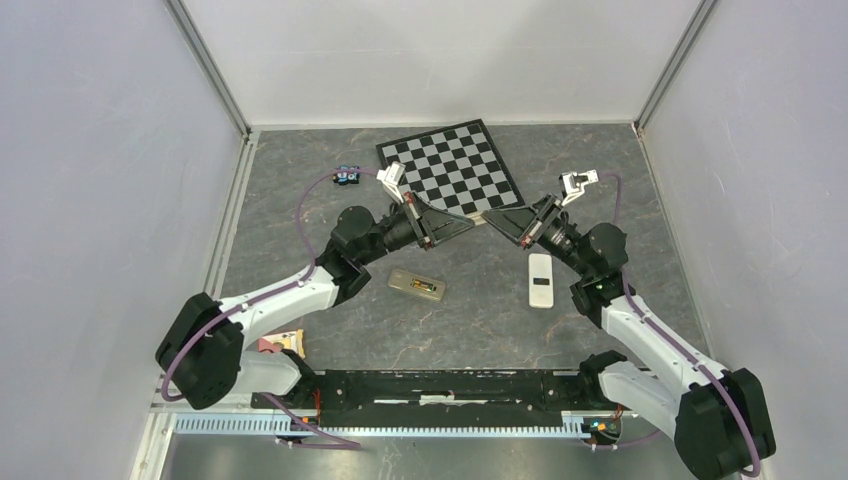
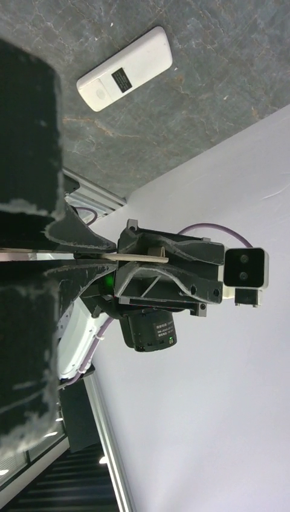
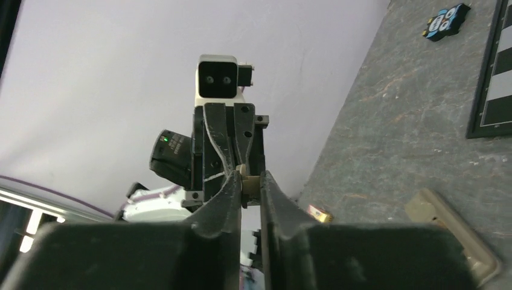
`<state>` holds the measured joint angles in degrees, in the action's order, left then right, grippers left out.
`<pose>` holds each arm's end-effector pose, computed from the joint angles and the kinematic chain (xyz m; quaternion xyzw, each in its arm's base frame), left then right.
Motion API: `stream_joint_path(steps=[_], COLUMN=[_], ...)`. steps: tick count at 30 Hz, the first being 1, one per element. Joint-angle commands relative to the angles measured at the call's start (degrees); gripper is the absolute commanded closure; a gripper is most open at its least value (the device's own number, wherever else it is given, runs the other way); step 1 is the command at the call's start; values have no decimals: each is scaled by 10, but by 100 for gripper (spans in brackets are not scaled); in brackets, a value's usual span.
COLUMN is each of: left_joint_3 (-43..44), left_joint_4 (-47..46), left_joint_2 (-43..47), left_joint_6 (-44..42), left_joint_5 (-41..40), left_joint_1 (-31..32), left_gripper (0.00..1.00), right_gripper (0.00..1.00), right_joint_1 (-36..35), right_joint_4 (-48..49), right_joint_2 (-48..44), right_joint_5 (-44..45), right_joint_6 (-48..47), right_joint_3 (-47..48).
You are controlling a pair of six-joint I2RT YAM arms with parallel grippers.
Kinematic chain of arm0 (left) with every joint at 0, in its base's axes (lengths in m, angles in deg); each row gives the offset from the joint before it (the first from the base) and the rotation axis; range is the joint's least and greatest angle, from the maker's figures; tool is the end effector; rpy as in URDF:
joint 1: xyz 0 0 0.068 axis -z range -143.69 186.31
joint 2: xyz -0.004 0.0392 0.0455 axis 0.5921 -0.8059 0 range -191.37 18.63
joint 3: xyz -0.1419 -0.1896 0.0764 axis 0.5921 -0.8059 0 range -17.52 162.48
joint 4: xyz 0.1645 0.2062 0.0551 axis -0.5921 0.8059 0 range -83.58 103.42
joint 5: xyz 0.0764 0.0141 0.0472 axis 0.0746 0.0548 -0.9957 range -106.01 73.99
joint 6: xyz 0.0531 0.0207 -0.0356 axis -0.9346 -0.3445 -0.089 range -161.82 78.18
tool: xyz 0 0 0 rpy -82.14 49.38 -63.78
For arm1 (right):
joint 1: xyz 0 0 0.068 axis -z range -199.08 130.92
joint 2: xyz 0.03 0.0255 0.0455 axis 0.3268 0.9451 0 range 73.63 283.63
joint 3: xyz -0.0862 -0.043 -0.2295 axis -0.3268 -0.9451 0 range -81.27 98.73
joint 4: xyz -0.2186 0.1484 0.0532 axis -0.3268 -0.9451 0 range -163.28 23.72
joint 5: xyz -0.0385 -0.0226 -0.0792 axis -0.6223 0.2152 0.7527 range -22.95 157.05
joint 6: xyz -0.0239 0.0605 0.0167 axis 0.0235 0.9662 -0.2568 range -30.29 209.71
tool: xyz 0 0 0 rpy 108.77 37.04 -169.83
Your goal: Load the batteries into the remote control
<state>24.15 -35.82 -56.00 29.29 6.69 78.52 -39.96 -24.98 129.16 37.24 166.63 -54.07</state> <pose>0.2260 -0.2328 0.2764 -0.0133 0.6522 -0.6942 0.3042 0.2276 0.1153 0.2703 0.1051 0.6258 0.6751 0.3763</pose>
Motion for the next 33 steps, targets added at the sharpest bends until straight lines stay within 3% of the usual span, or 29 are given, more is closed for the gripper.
stream_joint_path(steps=[1,2,3,4,7,12,16,25,27,31,33], left_joint_3=[19,22,26,29,28,31,24,20,18,17,14], left_joint_4=[4,22,51,76,130,193,187,176,176,172,172], left_joint_2=[23,26,31,36,49,56,52,33,33,29,29], left_joint_6=[-31,-49,-72,-89,-134,-201,-205,-208,-208,-205,-206], left_joint_5=[29,40,52,63,115,218,258,288,286,291,292], left_joint_1=[0,-3,-7,-12,-37,-84,-98,-99,-100,-99,-100], left_gripper=[98,98,98,98,98,98,98,98,98,98,98], right_gripper=[55,38,29,22,17,24,21,18,22,43,48], right_joint_1=[0,1,3,5,7,9,7,-27,-38,-43,-43], right_joint_4=[-50,-86,-120,-130,-143,-210,-250,-180,-176,-135,-110], right_joint_2=[4,2,1,-1,-4,1,-5,27,42,51,50], right_joint_5=[-20,-22,-23,-31,-75,-160,-174,-154,-153,-153,-153], right_joint_6=[-85,-116,-157,-188,-266,-371,-423,-397,-387,-347,-328], right_joint_3=[37,47,56,61,72,86,89,72,78,68,58])
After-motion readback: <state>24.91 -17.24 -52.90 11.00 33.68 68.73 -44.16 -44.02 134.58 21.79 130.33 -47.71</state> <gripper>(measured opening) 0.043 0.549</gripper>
